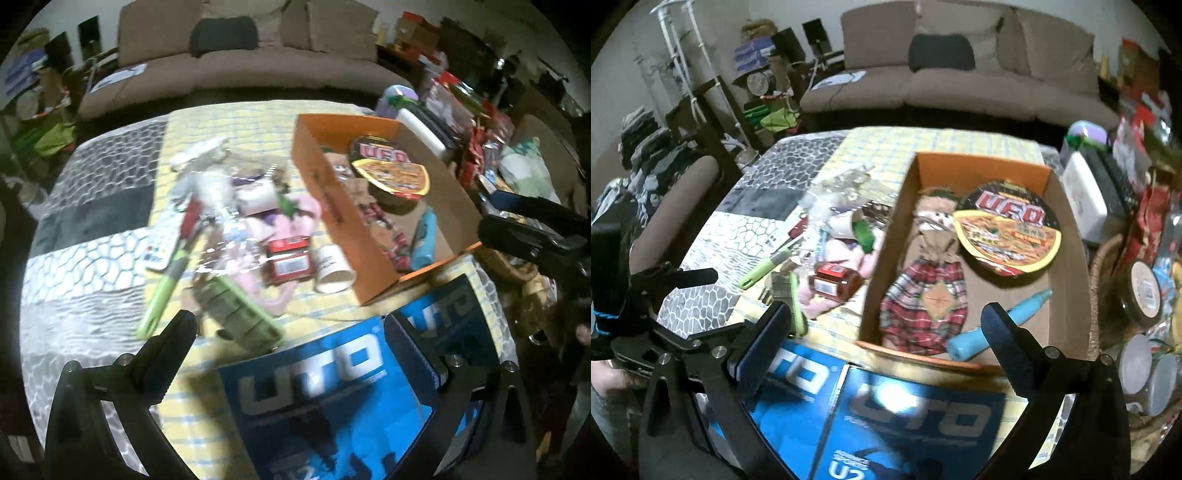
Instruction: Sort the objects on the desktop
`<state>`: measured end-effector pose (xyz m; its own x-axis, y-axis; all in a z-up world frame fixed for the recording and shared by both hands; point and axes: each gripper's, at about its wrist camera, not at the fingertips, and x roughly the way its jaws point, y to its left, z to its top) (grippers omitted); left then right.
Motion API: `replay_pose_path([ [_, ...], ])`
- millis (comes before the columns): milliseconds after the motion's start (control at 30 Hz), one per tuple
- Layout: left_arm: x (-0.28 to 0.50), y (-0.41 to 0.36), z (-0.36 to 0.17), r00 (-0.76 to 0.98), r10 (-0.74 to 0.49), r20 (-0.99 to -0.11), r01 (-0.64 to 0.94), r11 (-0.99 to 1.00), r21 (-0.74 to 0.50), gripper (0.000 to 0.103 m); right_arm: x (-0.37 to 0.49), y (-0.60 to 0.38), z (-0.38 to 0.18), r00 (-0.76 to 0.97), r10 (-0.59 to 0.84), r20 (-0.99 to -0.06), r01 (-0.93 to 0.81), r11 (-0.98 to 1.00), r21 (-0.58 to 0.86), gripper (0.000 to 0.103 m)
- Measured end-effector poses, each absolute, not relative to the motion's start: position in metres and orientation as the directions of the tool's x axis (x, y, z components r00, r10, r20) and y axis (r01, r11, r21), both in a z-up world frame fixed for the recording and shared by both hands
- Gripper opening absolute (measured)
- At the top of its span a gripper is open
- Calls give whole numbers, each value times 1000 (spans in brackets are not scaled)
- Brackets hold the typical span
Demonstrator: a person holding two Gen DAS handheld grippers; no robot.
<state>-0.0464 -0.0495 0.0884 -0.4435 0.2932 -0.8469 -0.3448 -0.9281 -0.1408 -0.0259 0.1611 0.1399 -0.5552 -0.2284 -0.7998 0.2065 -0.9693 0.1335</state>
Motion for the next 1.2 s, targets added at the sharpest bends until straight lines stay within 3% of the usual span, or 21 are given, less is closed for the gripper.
replay_pose_path([
  [333,-46,-102,89,-529,277,-802,-233,-956,-176,103,-12,118,138,-567,-282,-774,251,-954,163,103],
  [600,-83,-161,40,-507,257,-823,-62,-963,-262,103,-23,102,118,-548,-377,-747,268,-925,270,103],
  [800,-104,-167,-1,-490,171,-855,-128,-984,-124,103,-32,95,102,-526,-453,-720,279,-892,357,103],
  [900,-111,-175,-21,-464,159,-872,-146,-984,-102,96,-35,90,93,-510,-484,-711,297,-875,383,103],
  [967,-114,-178,-30,-458,148,-877,-149,-985,-89,72,-37,86,87,-501,-492,-711,300,-870,391,103],
  [1000,-116,-181,-34,-453,143,-880,-138,-986,-89,67,-38,85,84,-498,-498,-710,298,-867,399,103],
  [1200,-119,-193,-41,-441,192,-877,-99,-981,-165,65,-37,82,66,-491,-526,-694,282,-850,445,103],
])
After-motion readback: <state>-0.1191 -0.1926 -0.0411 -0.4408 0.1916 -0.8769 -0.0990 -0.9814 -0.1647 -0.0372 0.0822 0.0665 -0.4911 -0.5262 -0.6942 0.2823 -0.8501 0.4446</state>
